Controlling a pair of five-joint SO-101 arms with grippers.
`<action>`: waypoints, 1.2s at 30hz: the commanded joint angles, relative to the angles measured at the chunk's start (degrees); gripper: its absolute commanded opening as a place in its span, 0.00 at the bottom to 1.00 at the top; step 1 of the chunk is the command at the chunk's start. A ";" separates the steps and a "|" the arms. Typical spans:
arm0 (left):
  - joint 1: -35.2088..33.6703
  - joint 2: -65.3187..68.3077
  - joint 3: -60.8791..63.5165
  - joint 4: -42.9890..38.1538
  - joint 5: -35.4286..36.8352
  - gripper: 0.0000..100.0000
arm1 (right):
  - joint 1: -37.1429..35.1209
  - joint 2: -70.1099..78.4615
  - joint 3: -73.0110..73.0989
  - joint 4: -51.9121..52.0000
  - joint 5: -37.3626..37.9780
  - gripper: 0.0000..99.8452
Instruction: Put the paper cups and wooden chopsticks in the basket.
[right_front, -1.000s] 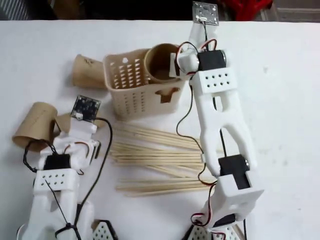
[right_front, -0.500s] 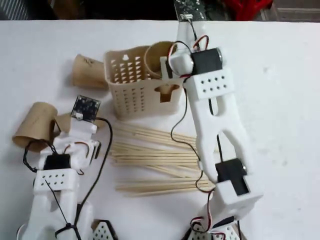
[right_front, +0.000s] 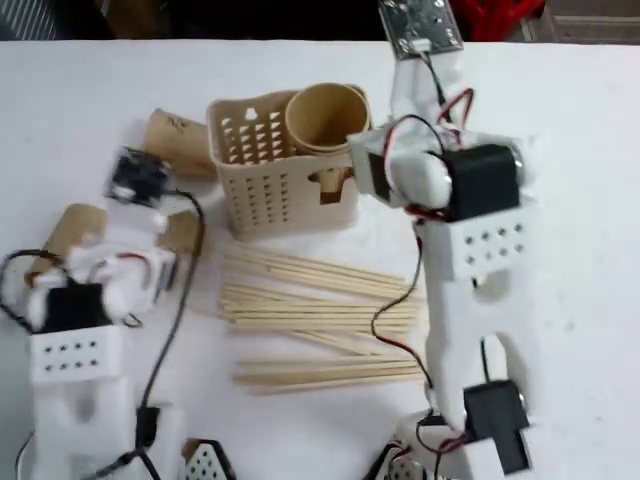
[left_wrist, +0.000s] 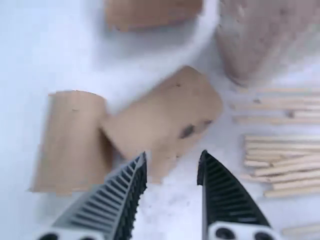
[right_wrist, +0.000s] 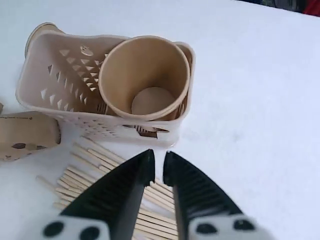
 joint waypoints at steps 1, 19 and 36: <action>-7.08 -0.92 -15.74 7.56 -4.13 0.18 | 2.42 -7.16 5.71 -0.13 1.67 0.02; -42.95 -0.66 -3.60 -14.86 -42.55 0.27 | 2.86 -53.76 86.68 -30.55 23.74 0.02; -32.40 -0.57 27.25 -55.12 -47.56 0.27 | 3.30 -65.10 98.73 -31.78 24.53 0.02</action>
